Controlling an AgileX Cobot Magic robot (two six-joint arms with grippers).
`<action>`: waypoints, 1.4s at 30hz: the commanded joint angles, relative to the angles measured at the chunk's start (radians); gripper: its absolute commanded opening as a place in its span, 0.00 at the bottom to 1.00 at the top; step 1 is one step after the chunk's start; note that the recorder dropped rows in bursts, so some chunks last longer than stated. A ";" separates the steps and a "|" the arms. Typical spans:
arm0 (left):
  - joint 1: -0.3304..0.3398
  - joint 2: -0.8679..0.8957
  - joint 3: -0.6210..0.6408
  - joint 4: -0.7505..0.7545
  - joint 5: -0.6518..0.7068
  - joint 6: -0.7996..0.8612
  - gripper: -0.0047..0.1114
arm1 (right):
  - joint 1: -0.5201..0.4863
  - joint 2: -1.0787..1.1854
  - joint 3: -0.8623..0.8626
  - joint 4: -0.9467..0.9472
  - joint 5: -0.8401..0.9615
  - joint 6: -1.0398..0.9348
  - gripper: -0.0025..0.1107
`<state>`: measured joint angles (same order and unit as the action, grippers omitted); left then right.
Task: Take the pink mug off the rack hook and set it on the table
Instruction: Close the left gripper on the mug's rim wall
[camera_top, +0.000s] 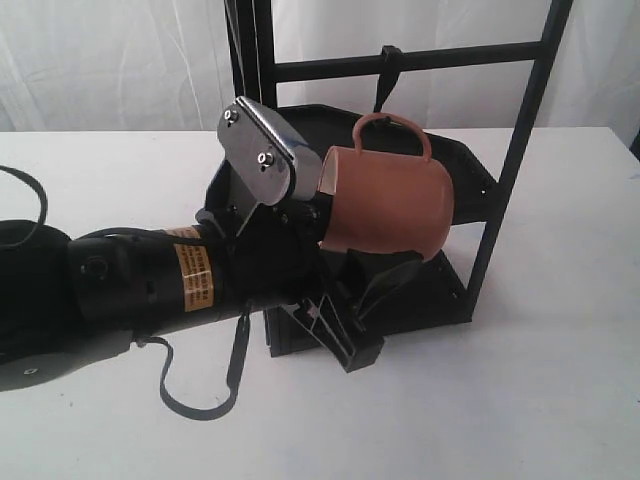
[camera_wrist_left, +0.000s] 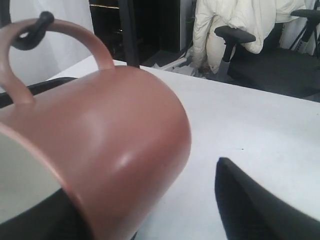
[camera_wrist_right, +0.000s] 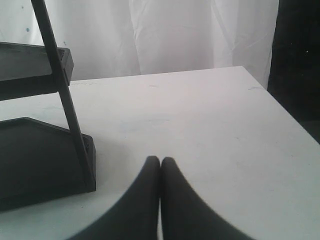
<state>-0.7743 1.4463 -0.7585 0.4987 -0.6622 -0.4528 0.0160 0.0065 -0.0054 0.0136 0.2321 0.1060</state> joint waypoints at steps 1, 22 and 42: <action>-0.006 0.002 -0.038 -0.005 -0.015 0.005 0.60 | -0.004 -0.006 0.005 -0.006 -0.013 0.002 0.02; -0.055 0.092 -0.161 0.018 0.104 -0.019 0.57 | -0.004 -0.006 0.005 -0.006 -0.013 0.002 0.02; -0.053 0.090 -0.161 0.000 0.115 -0.016 0.04 | -0.004 -0.006 0.005 -0.006 -0.012 0.002 0.02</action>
<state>-0.8243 1.5404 -0.9161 0.5008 -0.5458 -0.4682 0.0160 0.0065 -0.0054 0.0136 0.2321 0.1060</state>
